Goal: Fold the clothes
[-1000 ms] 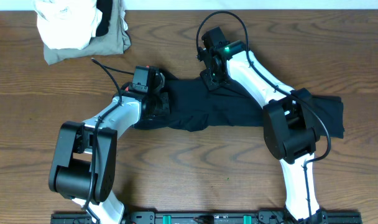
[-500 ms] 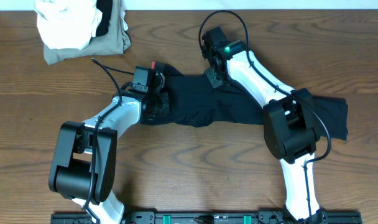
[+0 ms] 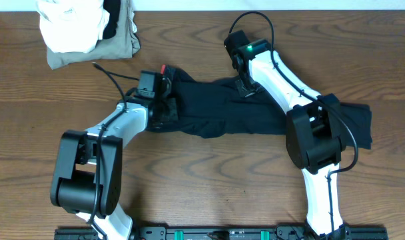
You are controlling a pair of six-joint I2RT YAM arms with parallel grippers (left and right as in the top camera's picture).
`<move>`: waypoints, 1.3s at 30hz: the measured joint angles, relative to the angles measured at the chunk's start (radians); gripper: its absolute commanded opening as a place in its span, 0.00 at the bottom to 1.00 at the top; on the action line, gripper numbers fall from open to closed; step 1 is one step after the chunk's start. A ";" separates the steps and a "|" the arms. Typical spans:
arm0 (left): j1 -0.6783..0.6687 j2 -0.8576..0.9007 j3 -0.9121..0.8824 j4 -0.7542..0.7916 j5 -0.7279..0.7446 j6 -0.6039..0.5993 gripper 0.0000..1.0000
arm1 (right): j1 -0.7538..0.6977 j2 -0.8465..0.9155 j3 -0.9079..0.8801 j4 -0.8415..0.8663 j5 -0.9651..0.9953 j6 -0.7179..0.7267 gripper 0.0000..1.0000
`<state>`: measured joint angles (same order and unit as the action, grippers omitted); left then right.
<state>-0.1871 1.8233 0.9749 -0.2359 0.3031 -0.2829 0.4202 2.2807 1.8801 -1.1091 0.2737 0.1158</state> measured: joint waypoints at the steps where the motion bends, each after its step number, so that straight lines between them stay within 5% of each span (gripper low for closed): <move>1: 0.013 0.000 0.000 -0.006 0.000 -0.006 0.06 | 0.000 0.000 0.006 -0.014 -0.043 0.008 0.01; 11: 0.159 -0.001 0.000 -0.051 0.005 -0.058 0.06 | 0.024 0.000 0.007 -0.132 -0.285 0.051 0.02; 22: 0.177 -0.002 0.000 -0.056 0.005 -0.061 0.06 | 0.053 0.000 -0.069 0.039 -0.435 0.094 0.05; 39: 0.177 -0.002 0.000 -0.055 0.005 -0.061 0.07 | 0.000 -0.024 -0.157 0.027 -0.217 0.161 0.08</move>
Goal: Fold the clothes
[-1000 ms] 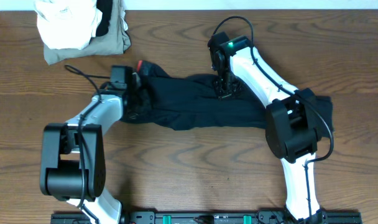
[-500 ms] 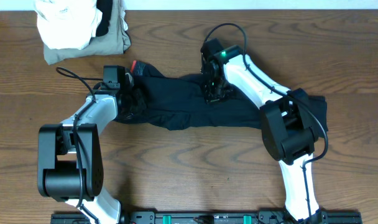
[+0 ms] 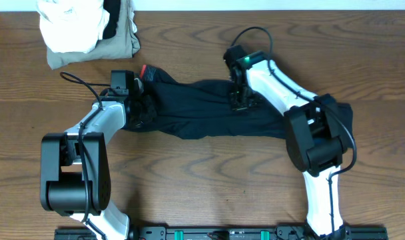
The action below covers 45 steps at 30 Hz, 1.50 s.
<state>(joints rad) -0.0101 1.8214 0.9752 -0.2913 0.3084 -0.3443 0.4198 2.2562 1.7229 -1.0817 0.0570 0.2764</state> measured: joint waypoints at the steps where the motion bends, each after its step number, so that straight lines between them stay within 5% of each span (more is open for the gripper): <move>1: 0.000 0.000 0.000 0.000 0.000 0.000 0.07 | -0.011 0.000 -0.001 -0.010 0.019 0.001 0.08; 15: 0.002 0.000 0.000 0.000 0.000 0.000 0.07 | -0.143 0.000 -0.017 -0.144 0.158 0.063 0.01; 25: 0.003 0.000 0.000 0.000 -0.001 0.000 0.07 | -0.133 -0.151 -0.017 -0.222 0.070 0.110 0.01; 38: 0.003 0.000 0.000 0.000 -0.001 0.000 0.07 | -0.162 -0.168 -0.303 -0.008 0.024 0.114 0.02; 45: 0.003 0.000 0.000 0.000 -0.001 0.000 0.07 | -0.284 -0.174 -0.313 0.014 0.009 0.114 0.01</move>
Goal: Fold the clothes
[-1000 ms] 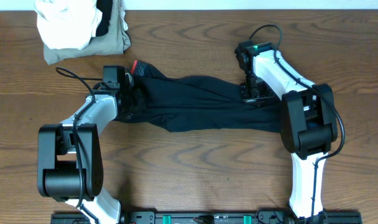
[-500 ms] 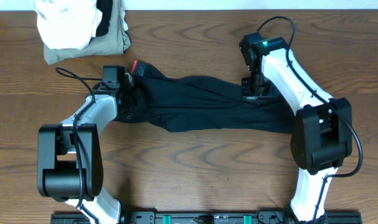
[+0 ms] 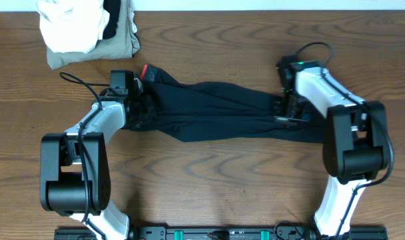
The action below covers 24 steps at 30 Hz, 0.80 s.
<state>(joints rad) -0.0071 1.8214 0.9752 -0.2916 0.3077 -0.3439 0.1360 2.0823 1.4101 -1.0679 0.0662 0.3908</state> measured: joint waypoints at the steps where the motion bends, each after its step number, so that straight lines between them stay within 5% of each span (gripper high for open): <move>1: 0.000 0.000 0.000 0.000 0.000 0.000 0.07 | -0.019 0.000 0.000 0.004 0.005 0.000 0.02; 12: -0.001 0.000 0.000 -0.002 0.008 0.000 0.07 | -0.194 -0.009 -0.002 0.062 0.038 -0.015 0.01; 24: 0.000 0.000 0.000 -0.002 0.006 0.000 0.07 | -0.284 -0.008 0.090 -0.079 0.137 -0.018 0.01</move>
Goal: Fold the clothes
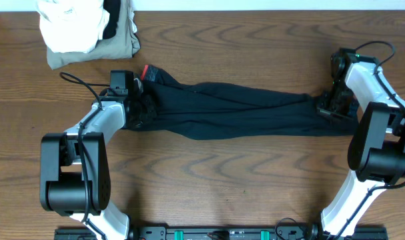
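A black garment (236, 110) lies stretched in a long band across the middle of the wooden table, with a small red tag (146, 69) at its left end. My left gripper (144, 107) is shut on the garment's left end. My right gripper (330, 107) is at the right end and grips the cloth there. The fingers of both are largely hidden by the arms and the dark fabric.
A pile of white, black and khaki clothes (88, 30) sits at the table's back left corner. The table's wood (216, 180) shows in front of the garment. Both arm bases stand at the front edge.
My right gripper has moved further right with the cloth, and the garment is pulled out longer and thinner. The left gripper has stayed put.
At first the garment lay bunched, my left gripper at its left end and my right near its upper middle. Then the left end was further left. Then my right gripper was further right, and now the cloth is stretched between both.
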You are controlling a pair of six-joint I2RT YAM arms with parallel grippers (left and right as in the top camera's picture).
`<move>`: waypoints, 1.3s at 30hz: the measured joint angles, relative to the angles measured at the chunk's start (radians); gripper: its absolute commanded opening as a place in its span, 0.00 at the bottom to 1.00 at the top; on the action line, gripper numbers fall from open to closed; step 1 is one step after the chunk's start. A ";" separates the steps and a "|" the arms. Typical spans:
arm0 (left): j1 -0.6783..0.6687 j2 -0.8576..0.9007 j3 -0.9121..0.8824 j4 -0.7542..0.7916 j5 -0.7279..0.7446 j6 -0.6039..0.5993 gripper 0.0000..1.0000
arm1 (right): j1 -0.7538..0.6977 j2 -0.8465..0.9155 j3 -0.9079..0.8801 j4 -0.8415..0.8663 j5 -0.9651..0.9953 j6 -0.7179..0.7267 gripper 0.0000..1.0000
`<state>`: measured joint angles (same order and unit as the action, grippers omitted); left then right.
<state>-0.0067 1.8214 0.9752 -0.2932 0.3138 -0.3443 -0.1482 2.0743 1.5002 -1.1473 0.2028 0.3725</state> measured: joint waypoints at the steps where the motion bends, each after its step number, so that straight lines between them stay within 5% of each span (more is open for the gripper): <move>1: 0.000 0.000 0.000 0.000 0.000 0.000 0.07 | 0.004 -0.001 0.013 -0.008 -0.006 -0.001 0.01; 9: 0.000 0.000 0.000 0.000 0.000 0.000 0.07 | 0.081 -0.097 0.037 0.020 -0.163 -0.088 0.05; 13: 0.000 0.000 0.000 0.000 0.000 0.000 0.07 | 0.161 -0.148 0.040 0.090 -0.250 -0.188 0.41; 16: 0.000 0.000 0.000 0.000 0.000 0.000 0.07 | 0.238 -0.158 0.043 0.167 -0.287 -0.251 0.53; 30: 0.000 0.000 0.000 0.000 -0.002 0.000 0.07 | 0.505 -0.037 0.044 0.375 -0.349 -0.417 0.59; 39: 0.000 0.000 0.000 0.000 -0.002 0.000 0.07 | 0.547 0.014 0.043 0.404 -0.343 -0.454 0.47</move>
<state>-0.0067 1.8214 0.9752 -0.2932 0.3115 -0.3443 0.3985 2.0880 1.5436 -0.7437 -0.1402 -0.0818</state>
